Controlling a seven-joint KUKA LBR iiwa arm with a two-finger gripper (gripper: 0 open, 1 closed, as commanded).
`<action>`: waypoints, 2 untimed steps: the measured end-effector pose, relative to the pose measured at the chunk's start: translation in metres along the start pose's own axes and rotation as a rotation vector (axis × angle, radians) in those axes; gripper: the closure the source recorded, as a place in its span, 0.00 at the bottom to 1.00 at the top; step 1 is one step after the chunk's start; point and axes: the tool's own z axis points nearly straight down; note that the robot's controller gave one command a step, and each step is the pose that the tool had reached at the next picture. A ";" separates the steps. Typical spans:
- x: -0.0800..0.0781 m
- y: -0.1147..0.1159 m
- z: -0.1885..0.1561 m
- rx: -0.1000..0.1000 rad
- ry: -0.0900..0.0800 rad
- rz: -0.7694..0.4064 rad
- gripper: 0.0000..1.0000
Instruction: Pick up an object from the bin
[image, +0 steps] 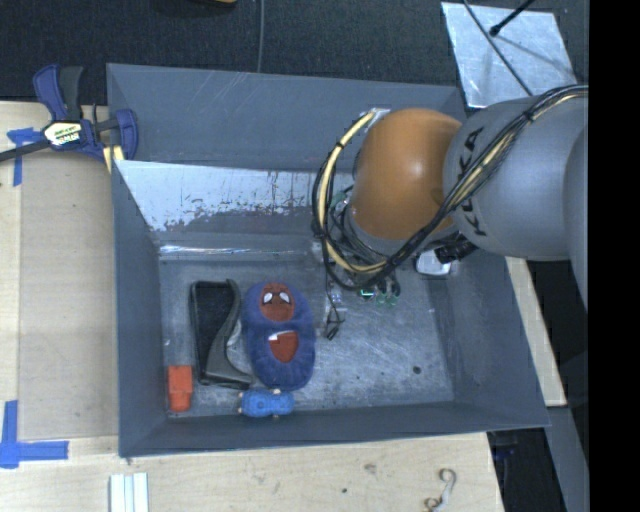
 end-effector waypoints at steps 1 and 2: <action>-0.034 0.048 0.073 0.000 -0.001 0.290 0.00; 0.043 0.032 0.042 0.000 -0.006 0.090 0.00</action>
Offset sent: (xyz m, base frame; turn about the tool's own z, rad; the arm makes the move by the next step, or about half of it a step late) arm 0.0339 0.0482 -0.0726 0.2931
